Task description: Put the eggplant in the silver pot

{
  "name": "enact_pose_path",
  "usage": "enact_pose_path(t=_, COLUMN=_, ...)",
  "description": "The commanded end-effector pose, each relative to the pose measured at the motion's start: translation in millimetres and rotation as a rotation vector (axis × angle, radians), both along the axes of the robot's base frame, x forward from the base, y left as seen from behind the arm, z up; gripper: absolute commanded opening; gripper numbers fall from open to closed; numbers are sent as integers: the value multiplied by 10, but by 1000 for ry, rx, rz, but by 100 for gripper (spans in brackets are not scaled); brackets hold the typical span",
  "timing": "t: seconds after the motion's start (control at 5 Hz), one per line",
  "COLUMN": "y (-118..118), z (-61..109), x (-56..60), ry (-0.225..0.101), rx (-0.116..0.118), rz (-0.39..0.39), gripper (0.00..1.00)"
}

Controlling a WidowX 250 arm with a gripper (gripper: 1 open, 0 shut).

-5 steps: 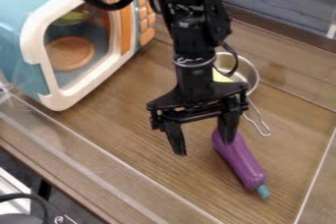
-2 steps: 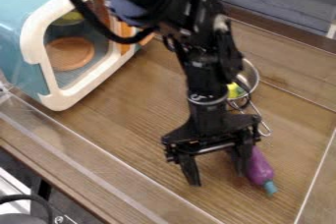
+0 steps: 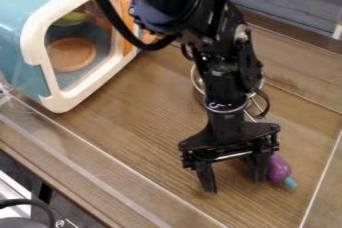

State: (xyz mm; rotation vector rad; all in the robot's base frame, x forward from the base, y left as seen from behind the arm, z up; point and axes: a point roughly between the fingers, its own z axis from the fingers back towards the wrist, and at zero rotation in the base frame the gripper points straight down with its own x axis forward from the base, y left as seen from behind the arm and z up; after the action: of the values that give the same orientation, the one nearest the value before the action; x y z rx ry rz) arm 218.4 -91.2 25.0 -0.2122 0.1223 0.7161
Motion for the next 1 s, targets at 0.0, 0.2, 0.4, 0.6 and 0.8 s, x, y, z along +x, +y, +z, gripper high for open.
enact_pose_path(t=0.0, y=18, z=12, x=111, ry=-36, rx=-11, rz=20, gripper=100)
enact_pose_path(t=0.2, y=65, z=0, x=69, ry=-37, rx=-11, rz=14, gripper=100)
enact_pose_path(t=0.4, y=112, z=-11, x=29, ry=-39, rx=-11, rz=10, gripper=100)
enact_pose_path(t=0.6, y=75, z=-13, x=40, ry=-41, rx=-10, rz=-24, gripper=100)
enact_pose_path(t=0.8, y=38, z=-15, x=48, ry=-42, rx=-9, rz=-59, gripper=100)
